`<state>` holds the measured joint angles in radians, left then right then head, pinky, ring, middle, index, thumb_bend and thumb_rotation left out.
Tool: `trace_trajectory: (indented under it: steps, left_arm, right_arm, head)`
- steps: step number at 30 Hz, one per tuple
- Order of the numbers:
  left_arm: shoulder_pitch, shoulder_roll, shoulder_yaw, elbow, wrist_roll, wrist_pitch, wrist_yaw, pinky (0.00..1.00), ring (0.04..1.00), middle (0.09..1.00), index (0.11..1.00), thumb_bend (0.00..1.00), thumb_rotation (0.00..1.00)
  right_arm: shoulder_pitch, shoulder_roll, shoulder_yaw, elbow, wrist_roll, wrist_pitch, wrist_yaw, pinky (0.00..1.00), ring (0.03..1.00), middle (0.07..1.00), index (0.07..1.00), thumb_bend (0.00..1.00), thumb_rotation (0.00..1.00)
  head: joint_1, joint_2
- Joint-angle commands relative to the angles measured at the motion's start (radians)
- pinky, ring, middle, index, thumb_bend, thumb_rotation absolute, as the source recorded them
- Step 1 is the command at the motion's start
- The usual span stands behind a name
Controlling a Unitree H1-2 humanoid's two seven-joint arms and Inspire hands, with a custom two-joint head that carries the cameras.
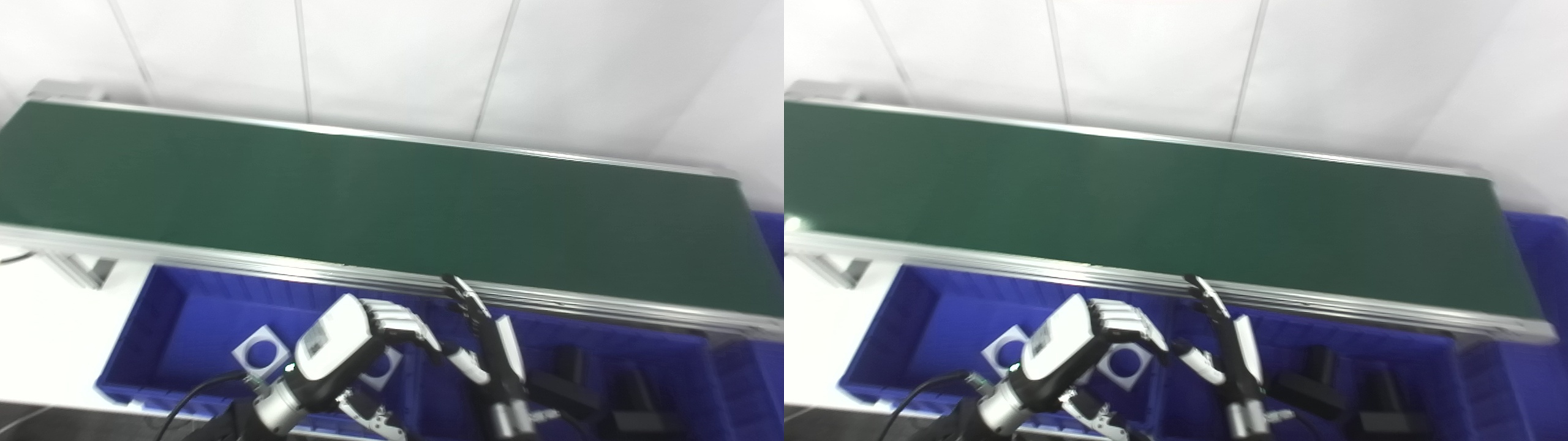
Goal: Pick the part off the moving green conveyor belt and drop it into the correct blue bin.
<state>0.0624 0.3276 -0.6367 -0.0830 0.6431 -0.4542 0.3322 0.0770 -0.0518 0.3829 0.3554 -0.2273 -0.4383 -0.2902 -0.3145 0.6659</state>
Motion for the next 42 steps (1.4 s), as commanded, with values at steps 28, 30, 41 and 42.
trace_trajectory:
  steps: [28, 30, 41, 42]
  left_arm:
    - [-0.121, -0.156, -0.089, 0.479, -0.461, -0.016, 0.026, 1.00, 1.000, 1.000, 1.000, 0.92, 0.75]
    - [-0.121, -0.160, -0.094, 0.485, -0.462, -0.016, 0.024, 1.00, 1.000, 1.000, 1.000, 0.91, 0.75]
    - [-0.115, -0.158, -0.095, 0.454, -0.460, -0.016, -0.009, 1.00, 1.000, 1.000, 1.000, 0.93, 0.78]
    - [-0.114, -0.157, -0.090, 0.447, -0.462, -0.016, -0.016, 1.00, 1.000, 1.000, 1.000, 0.93, 0.78]
  right_arm:
    - [-0.003, -0.095, 0.123, 0.042, 0.053, -0.032, -0.203, 0.91, 0.908, 0.929, 0.914, 0.91, 1.00]
    - [-0.004, -0.098, 0.129, 0.044, 0.053, -0.032, -0.207, 0.91, 0.911, 0.932, 0.915, 0.91, 1.00]
    - [0.000, -0.103, 0.140, 0.025, 0.050, -0.032, -0.207, 0.90, 0.907, 0.925, 0.909, 0.90, 1.00]
    - [0.000, -0.102, 0.140, 0.021, 0.051, -0.032, -0.204, 0.90, 0.909, 0.924, 0.908, 0.90, 1.00]
  head:
    - [0.248, -0.141]
    - [0.248, -0.142]
    - [0.208, -0.088]
    - [0.204, -0.084]
